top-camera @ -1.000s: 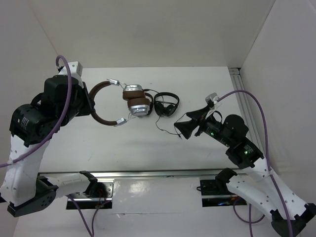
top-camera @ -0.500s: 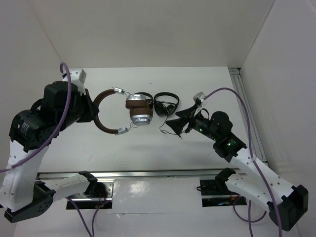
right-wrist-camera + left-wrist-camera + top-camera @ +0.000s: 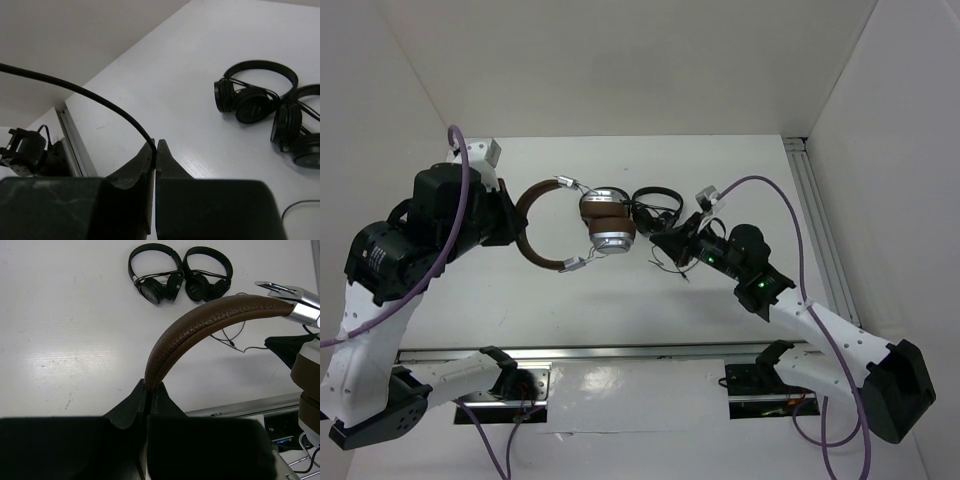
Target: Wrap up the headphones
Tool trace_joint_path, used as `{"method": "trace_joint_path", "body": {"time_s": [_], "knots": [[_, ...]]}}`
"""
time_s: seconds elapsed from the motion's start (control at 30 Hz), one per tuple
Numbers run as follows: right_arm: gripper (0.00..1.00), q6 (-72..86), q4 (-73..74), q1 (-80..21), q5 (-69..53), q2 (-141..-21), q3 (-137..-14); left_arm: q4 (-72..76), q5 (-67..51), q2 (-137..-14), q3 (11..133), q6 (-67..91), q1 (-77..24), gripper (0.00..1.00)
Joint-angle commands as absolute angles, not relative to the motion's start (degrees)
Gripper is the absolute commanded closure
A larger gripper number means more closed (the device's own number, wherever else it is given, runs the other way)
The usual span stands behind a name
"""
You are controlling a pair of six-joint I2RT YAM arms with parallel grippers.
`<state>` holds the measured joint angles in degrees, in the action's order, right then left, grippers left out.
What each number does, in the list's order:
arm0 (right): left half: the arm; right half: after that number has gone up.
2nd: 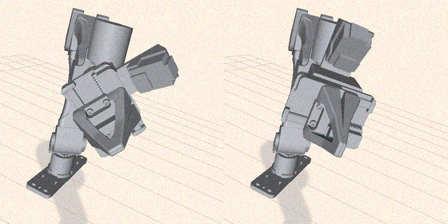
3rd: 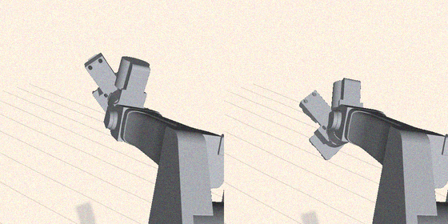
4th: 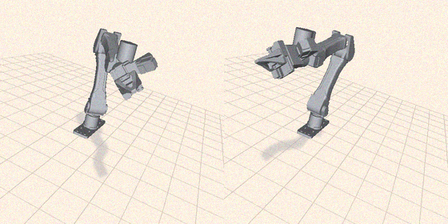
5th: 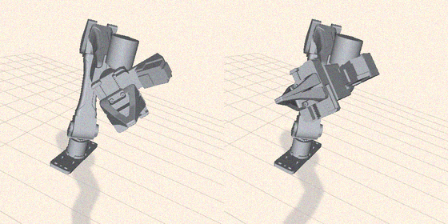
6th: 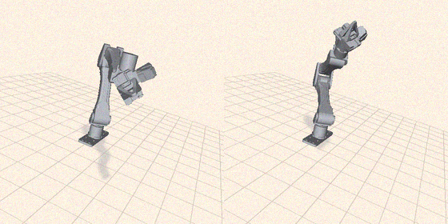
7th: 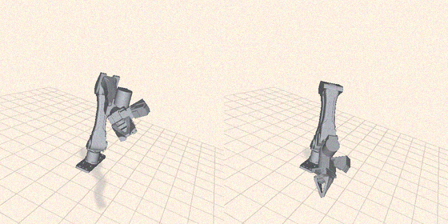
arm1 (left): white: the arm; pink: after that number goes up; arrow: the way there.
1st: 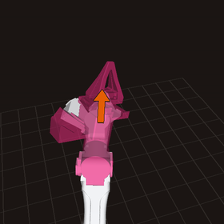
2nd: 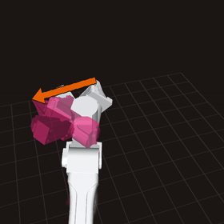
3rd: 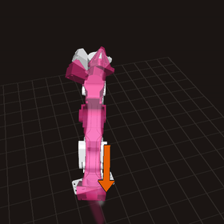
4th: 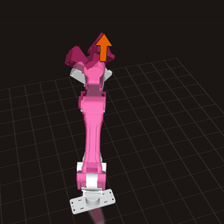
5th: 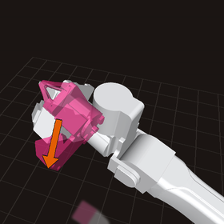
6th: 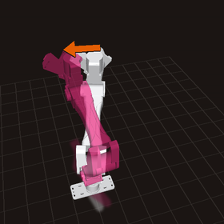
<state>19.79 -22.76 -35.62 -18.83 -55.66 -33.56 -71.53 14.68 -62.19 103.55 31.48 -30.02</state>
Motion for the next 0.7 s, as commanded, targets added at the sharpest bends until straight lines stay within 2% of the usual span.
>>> {"method": "trace_joint_path", "body": {"time_s": [0.0, 0.1, 0.2, 0.33, 0.47, 0.53, 0.67], "knots": [[1.0, 18.3, -22.1, -38.2, -12.2, -53.6, -32.7, -66.9, 18.7, -61.0, 102.5, 32.3, -29.7, 1.0], [1.0, 16.7, -11.3, -40.9, 3.2, -46.8, -33.0, -64.6, 23.1, -59.9, 98.6, 30.3, -29.7, 1.0], [1.0, 14.2, 0.3, -41.7, 12.2, -40.8, -38.0, -58.8, 17.9, -59.0, 88.3, 26.0, -29.7, 1.0], [1.0, 9.8, 10.5, -41.7, 10.2, -39.3, -48.1, -54.3, 18.9, -63.1, 80.9, 25.0, -30.7, 1.0], [1.0, 5.7, 21.8, -42.8, 9.4, -43.3, -60.3, -48.1, 25.5, -66.0, 76.4, 23.8, -38.6, 1.0], [1.0, 3.9, 25.6, -45.1, 7.7, -44.6, -62.6, -44.7, 27.2, -65.5, 73.1, 20.7, -42.0, 1.0], [0.98, 0.5, 30.0, -50.2, 3.5, -47.6, -65.5, -41.7, 21.0, -65.0, 71.2, 14.6, -45.8, 1.0]]}}
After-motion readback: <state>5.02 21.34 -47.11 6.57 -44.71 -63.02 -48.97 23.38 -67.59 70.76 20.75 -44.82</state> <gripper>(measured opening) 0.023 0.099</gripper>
